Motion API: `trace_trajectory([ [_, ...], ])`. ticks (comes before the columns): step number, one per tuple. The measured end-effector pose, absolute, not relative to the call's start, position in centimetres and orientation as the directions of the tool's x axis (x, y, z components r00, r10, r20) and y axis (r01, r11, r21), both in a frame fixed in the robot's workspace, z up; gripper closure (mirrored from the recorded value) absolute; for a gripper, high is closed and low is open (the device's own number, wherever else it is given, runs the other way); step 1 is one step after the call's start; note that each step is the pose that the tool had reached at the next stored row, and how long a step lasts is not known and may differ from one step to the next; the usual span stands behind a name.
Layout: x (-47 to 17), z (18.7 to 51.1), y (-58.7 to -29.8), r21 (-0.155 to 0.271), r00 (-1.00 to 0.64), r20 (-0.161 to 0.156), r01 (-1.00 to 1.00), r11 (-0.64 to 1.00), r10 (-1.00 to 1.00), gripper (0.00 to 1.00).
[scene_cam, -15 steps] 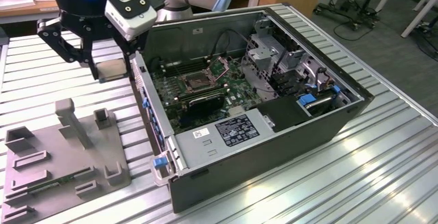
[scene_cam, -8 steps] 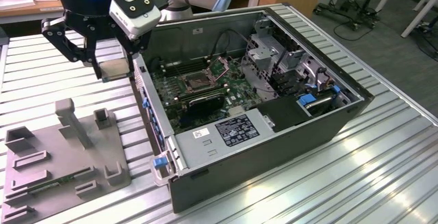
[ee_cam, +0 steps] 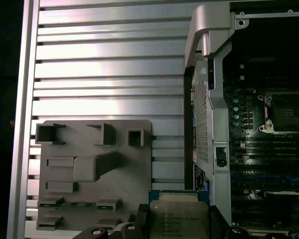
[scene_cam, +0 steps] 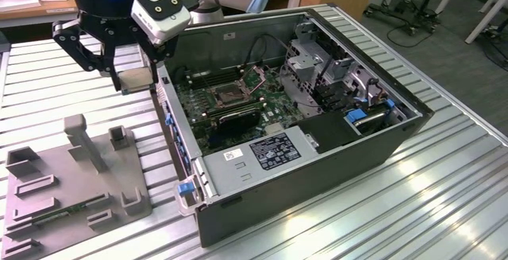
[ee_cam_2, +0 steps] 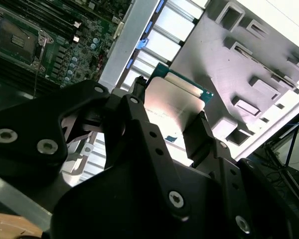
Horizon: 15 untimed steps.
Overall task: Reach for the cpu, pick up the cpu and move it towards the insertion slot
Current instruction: 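Pick up the cpu and move it towards the insertion slot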
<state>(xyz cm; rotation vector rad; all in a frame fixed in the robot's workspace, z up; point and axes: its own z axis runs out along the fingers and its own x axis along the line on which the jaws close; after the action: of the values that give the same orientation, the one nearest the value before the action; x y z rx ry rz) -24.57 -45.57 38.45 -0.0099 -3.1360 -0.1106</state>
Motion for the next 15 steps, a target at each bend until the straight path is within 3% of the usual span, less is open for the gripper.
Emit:
trace_trajectory([
  [15, -23.70, 38.45, -45.57, 0.070, -1.000, 0.004, 0.006, 0.997, 0.006, 0.45],
])
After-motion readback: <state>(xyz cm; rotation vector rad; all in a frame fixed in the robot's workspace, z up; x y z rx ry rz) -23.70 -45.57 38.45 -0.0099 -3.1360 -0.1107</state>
